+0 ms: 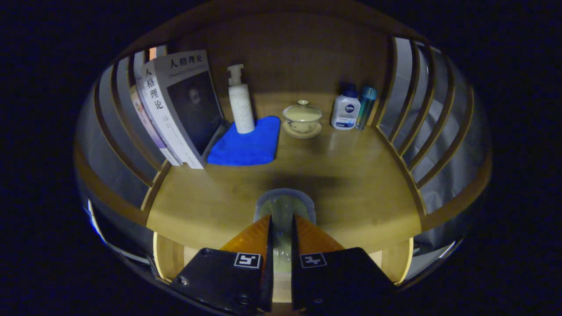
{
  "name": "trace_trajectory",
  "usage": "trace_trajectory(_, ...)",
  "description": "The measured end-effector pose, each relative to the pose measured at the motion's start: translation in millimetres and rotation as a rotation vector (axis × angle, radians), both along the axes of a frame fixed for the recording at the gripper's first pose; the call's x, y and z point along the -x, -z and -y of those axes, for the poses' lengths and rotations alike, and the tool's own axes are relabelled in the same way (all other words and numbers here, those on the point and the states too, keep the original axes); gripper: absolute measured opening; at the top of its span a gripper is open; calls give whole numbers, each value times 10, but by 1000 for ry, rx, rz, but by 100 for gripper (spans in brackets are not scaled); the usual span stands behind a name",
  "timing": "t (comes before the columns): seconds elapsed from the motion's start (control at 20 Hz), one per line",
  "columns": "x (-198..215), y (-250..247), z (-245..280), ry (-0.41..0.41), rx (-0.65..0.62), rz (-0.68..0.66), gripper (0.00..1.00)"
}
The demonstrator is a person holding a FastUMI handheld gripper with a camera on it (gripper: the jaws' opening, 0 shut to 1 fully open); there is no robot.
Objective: Pull open the drawer, take out the items inside it, and place them on the countertop above the cabinet.
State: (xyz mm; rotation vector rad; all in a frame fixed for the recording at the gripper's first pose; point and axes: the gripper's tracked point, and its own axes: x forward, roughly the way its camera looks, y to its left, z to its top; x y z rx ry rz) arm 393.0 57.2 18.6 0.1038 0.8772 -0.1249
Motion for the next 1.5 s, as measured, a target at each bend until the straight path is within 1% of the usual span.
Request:
trace_trajectory(0.1, -78, 18, -45, -37, -31, 36, 19)
trace_trajectory(0.2, -105, 73, -36, -35, -56, 50, 26)
trace_trajectory(0.25, -111, 42, -43, -47, -64, 72, 29)
trace_trajectory(0.3, -110, 92, -24, -47, -42, 78, 39)
trace_trajectory(0.4, -112, 6, 26, -65, 7, 123, 46)
trace_trajectory(0.45, -179, 9, 43, -72, 32, 158, 50)
trace_trajectory(0.6, 51, -247, 34, -71, 79, 262, 60)
trace_trajectory(0.65, 28, -179, 73, -66, 90, 305, 62)
trace_trajectory(0.75, 239, -302, 34, -74, 96, 393, 68)
trace_trajectory(0.85, 486, -364, 20, -60, 104, 477, 85)
trace_trajectory(1.0, 866, -470, -26, -62, 131, 595, 97)
trace_trajectory(1.05, 1024, -489, -30, -45, 138, 631, 97)
trace_trajectory(1.25, 1615, -434, -197, -57, 114, 719, 98)
trace_trajectory(1.4, 2045, -265, -275, -91, 156, 763, 98)
trace_trajectory(1.5, 2256, -157, -305, -98, 182, 782, 98)
